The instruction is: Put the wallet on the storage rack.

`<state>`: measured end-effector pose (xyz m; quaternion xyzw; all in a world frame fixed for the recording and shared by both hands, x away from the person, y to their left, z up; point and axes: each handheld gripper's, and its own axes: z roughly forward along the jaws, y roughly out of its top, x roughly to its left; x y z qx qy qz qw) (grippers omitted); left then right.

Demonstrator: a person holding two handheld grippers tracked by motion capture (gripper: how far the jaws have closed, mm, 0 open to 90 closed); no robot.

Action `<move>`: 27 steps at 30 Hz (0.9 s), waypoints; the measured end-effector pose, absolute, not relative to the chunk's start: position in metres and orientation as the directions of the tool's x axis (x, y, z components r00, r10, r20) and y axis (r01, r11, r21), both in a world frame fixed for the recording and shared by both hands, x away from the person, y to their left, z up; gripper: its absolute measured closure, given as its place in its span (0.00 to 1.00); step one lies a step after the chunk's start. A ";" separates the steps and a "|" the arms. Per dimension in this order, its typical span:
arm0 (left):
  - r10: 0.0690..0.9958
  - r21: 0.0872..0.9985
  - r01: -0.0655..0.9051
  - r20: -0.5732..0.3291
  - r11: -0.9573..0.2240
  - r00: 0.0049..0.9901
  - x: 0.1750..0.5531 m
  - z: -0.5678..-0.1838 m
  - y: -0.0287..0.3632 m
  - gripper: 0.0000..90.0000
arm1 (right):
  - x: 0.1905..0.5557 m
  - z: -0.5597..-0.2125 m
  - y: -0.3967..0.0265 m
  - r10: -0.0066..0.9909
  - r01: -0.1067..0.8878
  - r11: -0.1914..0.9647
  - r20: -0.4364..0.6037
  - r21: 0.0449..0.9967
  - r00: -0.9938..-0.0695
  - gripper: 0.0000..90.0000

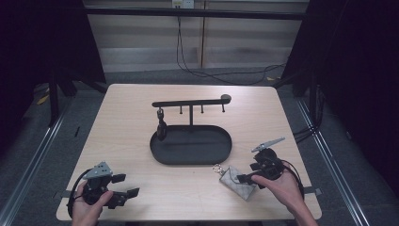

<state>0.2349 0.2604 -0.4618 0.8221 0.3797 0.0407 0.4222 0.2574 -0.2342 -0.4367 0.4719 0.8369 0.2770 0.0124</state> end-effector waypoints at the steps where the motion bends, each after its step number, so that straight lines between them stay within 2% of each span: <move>1: 0.658 0.725 0.591 -0.256 -0.354 0.708 0.235 -0.462 0.260 0.21 | 0.259 -0.437 -0.233 0.794 0.784 0.409 0.241 0.467 -0.558 0.24; 20: 0.653 0.721 0.592 -0.258 -0.360 0.712 0.235 -0.462 0.261 0.21 | 0.279 -0.443 -0.203 0.756 0.777 0.551 0.211 0.303 -0.619 0.26; 22: 0.656 0.721 0.593 -0.258 -0.358 0.710 0.236 -0.462 0.261 0.21 | 0.280 -0.442 -0.200 0.752 0.771 0.562 0.203 0.301 -0.627 0.26; 27: 0.654 0.722 0.593 -0.261 -0.356 0.710 0.236 -0.462 0.262 0.21 | 0.286 -0.449 -0.191 0.747 0.760 0.608 0.160 0.228 -0.646 0.26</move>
